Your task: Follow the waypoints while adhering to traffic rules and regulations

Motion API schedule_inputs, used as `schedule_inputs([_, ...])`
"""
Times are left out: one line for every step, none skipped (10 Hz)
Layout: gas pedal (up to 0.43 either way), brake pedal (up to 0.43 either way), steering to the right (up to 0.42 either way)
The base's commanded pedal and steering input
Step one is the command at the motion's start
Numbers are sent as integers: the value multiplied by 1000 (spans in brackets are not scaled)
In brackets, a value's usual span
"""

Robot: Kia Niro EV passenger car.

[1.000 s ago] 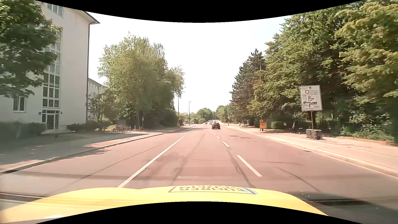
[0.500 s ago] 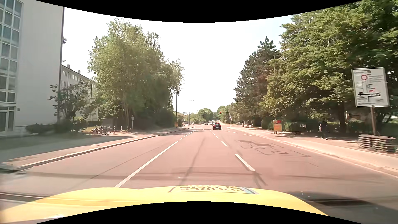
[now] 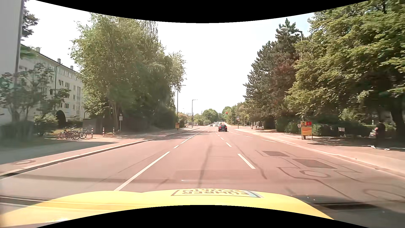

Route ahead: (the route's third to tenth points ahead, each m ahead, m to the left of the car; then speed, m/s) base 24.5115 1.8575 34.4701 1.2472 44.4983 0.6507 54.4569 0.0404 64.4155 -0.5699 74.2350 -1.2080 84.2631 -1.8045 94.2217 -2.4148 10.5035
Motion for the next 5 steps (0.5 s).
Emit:
schedule_inputs([0, 0, -6])
schedule_inputs([0, 0, -6])
schedule_inputs([0, 0, -5])
schedule_inputs([0, 0, -5])
schedule_inputs([0, 0, -4])
